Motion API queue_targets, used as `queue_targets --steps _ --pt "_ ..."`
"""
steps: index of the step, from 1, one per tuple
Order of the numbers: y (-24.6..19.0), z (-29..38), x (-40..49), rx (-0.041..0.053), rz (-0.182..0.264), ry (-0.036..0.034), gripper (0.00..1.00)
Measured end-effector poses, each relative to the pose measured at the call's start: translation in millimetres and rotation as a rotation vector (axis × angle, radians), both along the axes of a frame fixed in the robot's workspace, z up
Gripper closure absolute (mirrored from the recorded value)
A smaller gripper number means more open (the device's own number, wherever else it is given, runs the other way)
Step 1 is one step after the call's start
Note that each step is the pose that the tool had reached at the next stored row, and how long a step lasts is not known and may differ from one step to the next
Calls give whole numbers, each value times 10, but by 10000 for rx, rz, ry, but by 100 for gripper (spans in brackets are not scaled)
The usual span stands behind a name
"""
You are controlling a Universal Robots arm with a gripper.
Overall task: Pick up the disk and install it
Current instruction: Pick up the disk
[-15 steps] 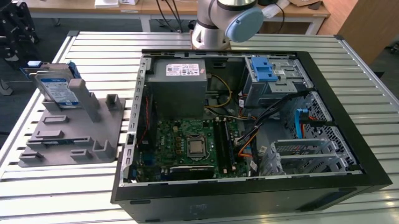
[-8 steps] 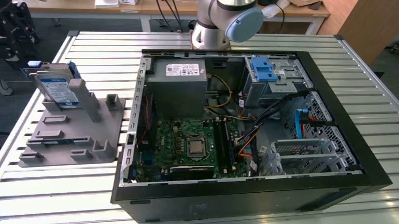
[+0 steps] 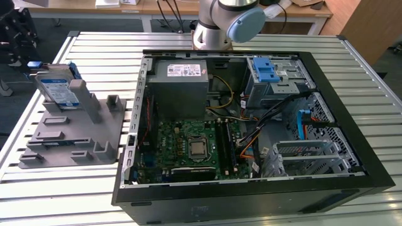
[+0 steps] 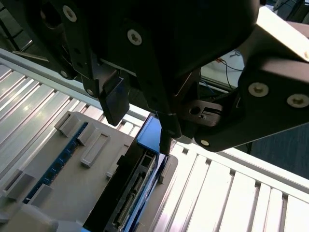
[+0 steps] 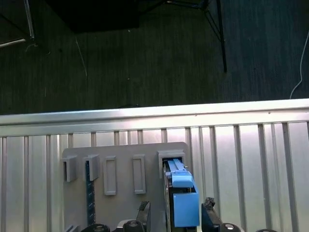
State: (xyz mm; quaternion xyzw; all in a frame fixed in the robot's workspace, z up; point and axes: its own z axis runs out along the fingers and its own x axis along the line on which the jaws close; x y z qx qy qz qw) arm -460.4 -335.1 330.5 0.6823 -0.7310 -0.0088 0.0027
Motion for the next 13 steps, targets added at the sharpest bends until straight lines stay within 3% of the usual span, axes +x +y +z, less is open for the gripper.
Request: queue_targets --steps 5,13 --pt "26 -37 -6 0 113 -5 47" --pt "29 -169 -32 0 451 -16 47"
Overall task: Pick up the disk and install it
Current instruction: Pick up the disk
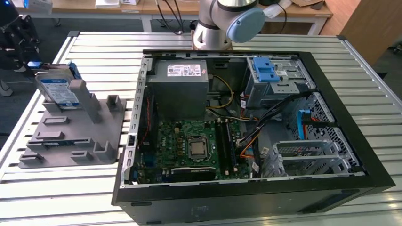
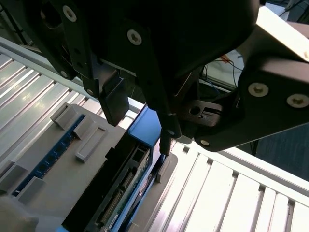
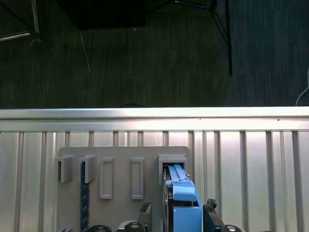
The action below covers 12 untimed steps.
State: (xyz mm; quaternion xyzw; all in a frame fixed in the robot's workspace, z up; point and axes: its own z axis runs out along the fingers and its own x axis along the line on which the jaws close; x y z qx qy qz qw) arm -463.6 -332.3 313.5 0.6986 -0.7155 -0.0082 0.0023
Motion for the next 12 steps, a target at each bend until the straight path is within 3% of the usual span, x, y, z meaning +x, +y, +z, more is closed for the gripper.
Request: queue_targets --steps 12 --pt "0 -37 -3 0 191 -3 47"
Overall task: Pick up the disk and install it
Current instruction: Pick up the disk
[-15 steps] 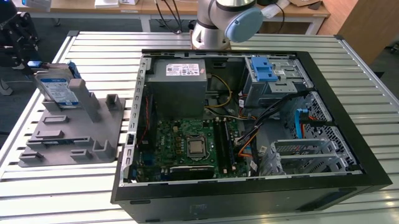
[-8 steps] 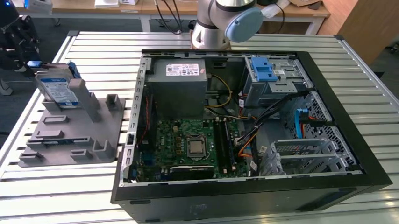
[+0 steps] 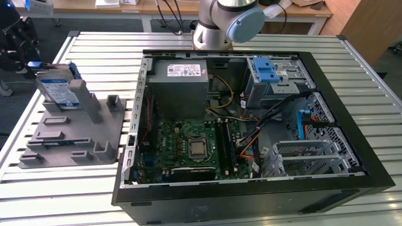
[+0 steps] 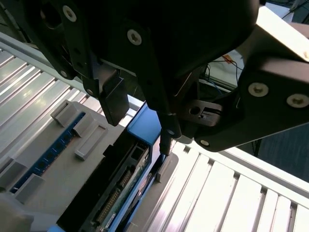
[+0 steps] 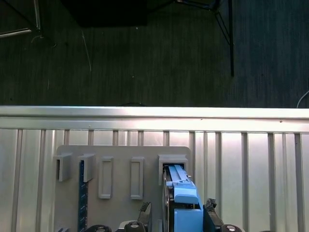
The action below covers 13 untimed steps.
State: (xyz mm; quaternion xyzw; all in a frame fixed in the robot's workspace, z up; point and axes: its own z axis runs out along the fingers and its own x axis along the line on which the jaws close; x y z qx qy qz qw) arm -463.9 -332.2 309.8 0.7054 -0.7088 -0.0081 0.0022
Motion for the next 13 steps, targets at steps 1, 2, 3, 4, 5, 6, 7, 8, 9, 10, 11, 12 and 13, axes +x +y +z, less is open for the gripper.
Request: queue_targets --steps 1,2,3,4,5,6,7,8,9,10,11,12,13 --pt "0 -8 0 0 0 1 47" --pt "0 -8 0 0 0 0 47" --pt "0 -8 0 0 0 1 47" --pt "0 -8 0 0 0 1 47" --pt "0 -9 0 0 0 0 47" --pt "0 -9 0 0 0 1 47" --pt "0 -9 0 0 0 1 47" --pt "0 -10 0 0 0 0 47" --pt "0 -10 0 0 0 1 47" --pt "0 -14 0 1 0 -2 47" --pt "0 -22 0 2 0 -7 47" --pt "0 -31 0 1 0 -8 47" --pt "0 -43 0 0 0 -5 47"
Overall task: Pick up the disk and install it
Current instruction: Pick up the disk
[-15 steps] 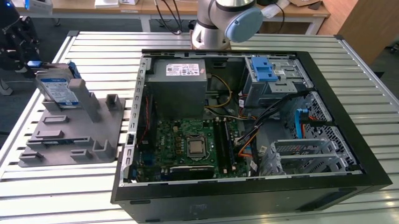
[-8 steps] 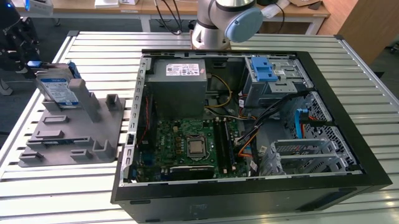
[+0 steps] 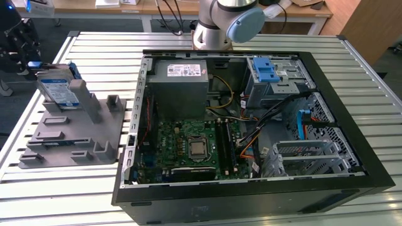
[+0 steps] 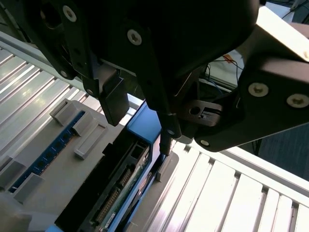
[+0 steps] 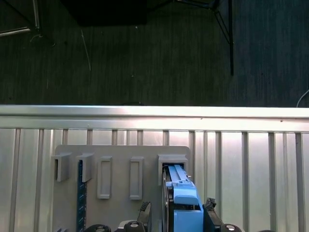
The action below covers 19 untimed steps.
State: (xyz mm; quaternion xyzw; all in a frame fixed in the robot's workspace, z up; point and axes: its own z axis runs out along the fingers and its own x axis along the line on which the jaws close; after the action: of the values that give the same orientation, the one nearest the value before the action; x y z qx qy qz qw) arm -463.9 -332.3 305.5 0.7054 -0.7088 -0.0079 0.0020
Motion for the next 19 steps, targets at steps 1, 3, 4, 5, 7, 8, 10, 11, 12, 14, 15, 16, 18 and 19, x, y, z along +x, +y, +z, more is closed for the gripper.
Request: queue_targets --steps 1,3,4,5,7,8,10,11,12,14,15,16,18,19 --pt "0 -18 0 1 1 -2 47" --pt "0 -50 -2 0 15 -12 47" --pt "1 -62 -5 0 38 -21 47" --pt "1 -72 -10 0 48 -37 47" --pt "0 -87 -14 0 51 -47 47" --pt "0 -96 -14 1 51 -49 47" --pt "1 -110 -15 0 50 -47 47" --pt "1 -113 -15 0 50 -46 47" --pt "1 -113 -15 -1 50 -45 47" --pt "1 -114 -15 0 50 -45 47" --pt "1 -115 -15 0 50 -47 47" --pt "1 -115 -15 0 50 -46 47" --pt "1 -116 -15 0 50 -46 48" --pt "1 -116 -15 0 50 -46 48"
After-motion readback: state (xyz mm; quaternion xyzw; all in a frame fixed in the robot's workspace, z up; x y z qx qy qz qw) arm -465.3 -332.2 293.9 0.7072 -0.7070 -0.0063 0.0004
